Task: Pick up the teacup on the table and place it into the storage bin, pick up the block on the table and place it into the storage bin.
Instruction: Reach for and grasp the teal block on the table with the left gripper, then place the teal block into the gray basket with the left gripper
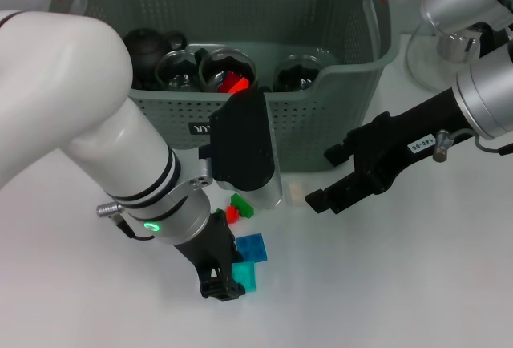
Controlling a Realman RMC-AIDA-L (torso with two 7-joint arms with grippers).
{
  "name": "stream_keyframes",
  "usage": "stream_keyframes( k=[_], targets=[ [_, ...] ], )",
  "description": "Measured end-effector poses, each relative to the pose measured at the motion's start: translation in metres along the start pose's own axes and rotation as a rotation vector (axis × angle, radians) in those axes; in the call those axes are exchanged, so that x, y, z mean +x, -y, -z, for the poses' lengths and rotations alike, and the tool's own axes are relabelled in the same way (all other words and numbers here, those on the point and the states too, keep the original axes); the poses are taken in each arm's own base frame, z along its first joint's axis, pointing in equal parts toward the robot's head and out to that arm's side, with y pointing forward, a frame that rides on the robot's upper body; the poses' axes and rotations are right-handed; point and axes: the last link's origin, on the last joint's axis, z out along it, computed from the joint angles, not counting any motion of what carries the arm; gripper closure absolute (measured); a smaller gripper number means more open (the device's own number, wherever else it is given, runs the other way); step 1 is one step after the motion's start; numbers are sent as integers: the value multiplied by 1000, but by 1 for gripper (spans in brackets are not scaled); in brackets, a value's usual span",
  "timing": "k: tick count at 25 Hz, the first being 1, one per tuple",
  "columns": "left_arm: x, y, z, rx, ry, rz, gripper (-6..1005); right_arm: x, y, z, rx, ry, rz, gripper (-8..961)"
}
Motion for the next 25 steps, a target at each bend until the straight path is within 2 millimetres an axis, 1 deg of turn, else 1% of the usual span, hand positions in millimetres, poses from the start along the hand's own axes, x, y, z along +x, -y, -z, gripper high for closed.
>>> stream_keyframes(
  k=[1, 4, 20, 25],
  targets=[
    [0, 0, 0, 0, 0, -1, 419, 0, 0, 0, 0, 1, 0, 25],
    [-1, 0, -1, -2, 9, 0, 602, -1, 0, 0, 0, 2, 1, 24],
    [-5, 4, 4, 1, 6, 29, 603, -1, 0, 0, -1, 4, 3, 25],
    [-9, 9, 12, 7, -6, 61, 602, -1, 0, 1, -1, 5, 1, 25]
  ],
)
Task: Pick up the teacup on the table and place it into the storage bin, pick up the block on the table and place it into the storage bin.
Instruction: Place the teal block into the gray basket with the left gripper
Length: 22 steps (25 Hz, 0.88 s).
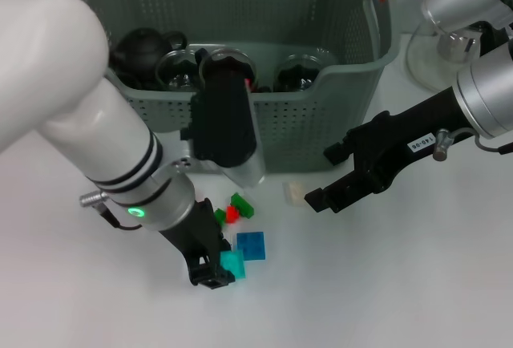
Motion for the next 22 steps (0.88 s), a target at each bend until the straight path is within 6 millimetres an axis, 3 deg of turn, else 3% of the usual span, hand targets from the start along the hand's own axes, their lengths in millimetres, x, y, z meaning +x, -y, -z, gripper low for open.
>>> stream_keyframes(
  k=[8, 17, 22],
  targets=[
    [-9, 4, 18, -32, -35, 69, 602, 1, 0, 0, 1, -1, -1, 25],
    [-27, 19, 81, -108, -418, 262, 602, 7, 1, 0, -14, -14, 2, 24],
    [-44, 30, 108, -79, -536, 321, 600, 12, 3, 2, -18, -34, -5, 24]
  ],
)
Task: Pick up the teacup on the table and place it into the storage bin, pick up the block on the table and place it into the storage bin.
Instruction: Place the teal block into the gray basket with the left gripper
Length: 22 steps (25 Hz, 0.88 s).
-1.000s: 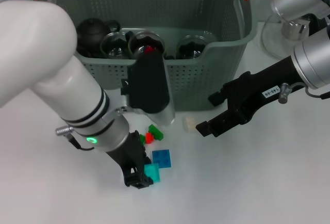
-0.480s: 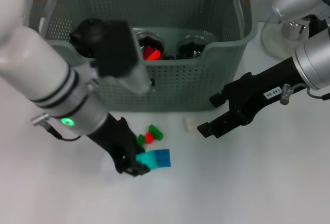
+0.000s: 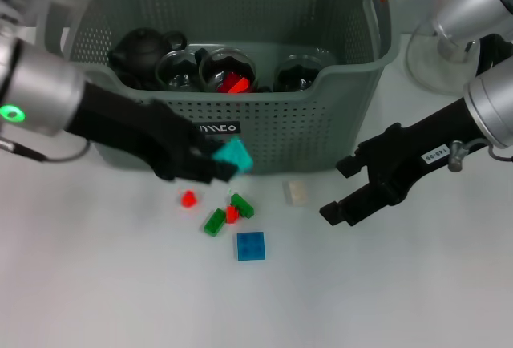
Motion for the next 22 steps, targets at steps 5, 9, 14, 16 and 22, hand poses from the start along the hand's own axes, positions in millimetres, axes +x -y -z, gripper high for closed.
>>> stream_keyframes(
  k=[5, 9, 14, 16, 22],
  targets=[
    [3, 10, 25, 33, -103, 31, 598, 10, 1, -1, -32, -28, -14, 24],
    [14, 12, 43, 29, -204, 34, 597, 19, 1, -7, -74, -50, -20, 24],
    [40, 24, 56, 81, -270, 26, 595, 27, 1, -13, -107, -53, -15, 25],
    [50, 34, 57, 117, -285, 31, 595, 28, 1, -16, -115, -45, -7, 25],
    [73, 72, 50, 234, -318, 96, 593, 27, 0, -20, -119, -26, 5, 26]
  ],
)
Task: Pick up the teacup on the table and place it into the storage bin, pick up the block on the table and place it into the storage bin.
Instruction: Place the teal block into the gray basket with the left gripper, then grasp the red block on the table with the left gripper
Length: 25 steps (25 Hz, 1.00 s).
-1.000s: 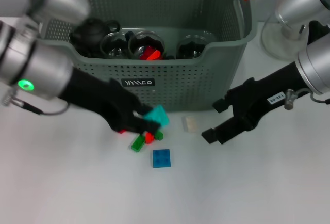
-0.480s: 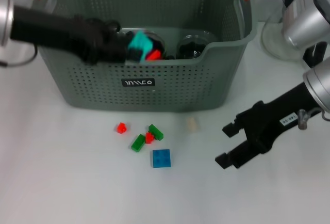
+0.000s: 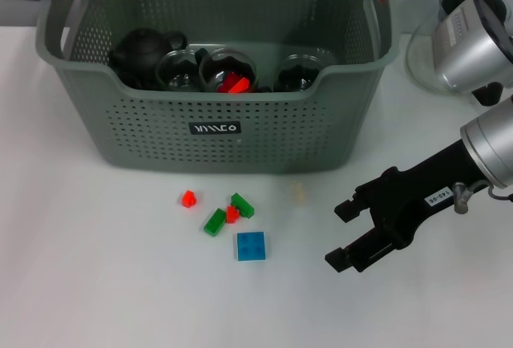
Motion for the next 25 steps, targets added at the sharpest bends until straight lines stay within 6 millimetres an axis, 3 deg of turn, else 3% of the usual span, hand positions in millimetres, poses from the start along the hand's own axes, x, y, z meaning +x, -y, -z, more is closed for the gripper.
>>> stream_keyframes(
  k=[10, 14, 19, 25],
  targets=[
    [5, 5, -35, 118, 54, 0, 589, 2, 1, 1, 1, 9, -11, 25],
    [7, 7, -41, 156, 60, -12, 502, 2, 1, 1, 0, 8, -11, 25],
    [15, 3, -35, 167, 28, -31, 393, 1, 1, 1, 1, 10, -7, 24],
    [15, -24, -14, 102, 25, -91, 205, -1, 0, 0, 0, 13, -5, 24]
  ],
)
